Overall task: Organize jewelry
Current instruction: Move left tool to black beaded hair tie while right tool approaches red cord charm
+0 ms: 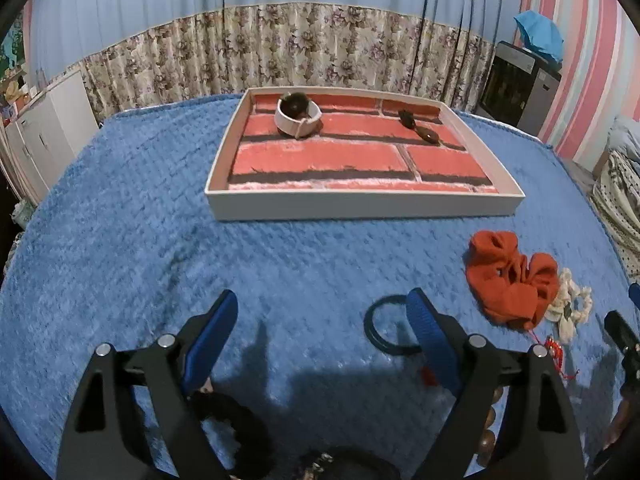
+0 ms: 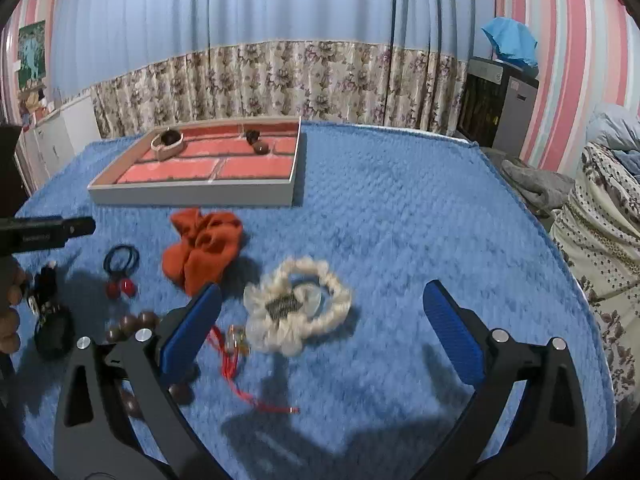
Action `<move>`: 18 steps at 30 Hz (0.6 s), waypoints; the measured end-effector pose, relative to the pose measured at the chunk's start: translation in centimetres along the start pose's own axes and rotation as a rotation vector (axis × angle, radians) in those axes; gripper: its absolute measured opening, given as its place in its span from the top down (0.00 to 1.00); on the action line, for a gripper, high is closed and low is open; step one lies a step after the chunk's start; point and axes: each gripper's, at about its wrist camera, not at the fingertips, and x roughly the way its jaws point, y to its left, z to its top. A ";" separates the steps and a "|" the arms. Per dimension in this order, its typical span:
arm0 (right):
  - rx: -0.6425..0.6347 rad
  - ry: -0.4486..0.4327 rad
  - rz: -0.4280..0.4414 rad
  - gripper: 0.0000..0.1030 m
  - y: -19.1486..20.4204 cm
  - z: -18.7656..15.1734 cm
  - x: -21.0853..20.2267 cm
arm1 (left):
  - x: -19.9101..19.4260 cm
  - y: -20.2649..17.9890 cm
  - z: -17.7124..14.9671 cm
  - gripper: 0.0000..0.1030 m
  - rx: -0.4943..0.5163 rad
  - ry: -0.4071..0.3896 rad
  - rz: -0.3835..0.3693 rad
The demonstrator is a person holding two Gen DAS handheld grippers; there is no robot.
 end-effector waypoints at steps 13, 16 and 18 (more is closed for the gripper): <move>-0.041 0.167 0.135 0.43 2.7 -2.3 1.9 | 1.9 -1.3 -0.3 0.46 0.040 0.084 -0.030; -0.039 0.189 0.142 0.48 3.1 -2.6 2.5 | 2.7 -1.6 -0.4 0.46 0.037 0.114 -0.039; -0.032 0.200 0.158 0.50 3.2 -2.7 2.6 | 3.2 -1.6 -0.5 0.46 0.033 0.130 -0.047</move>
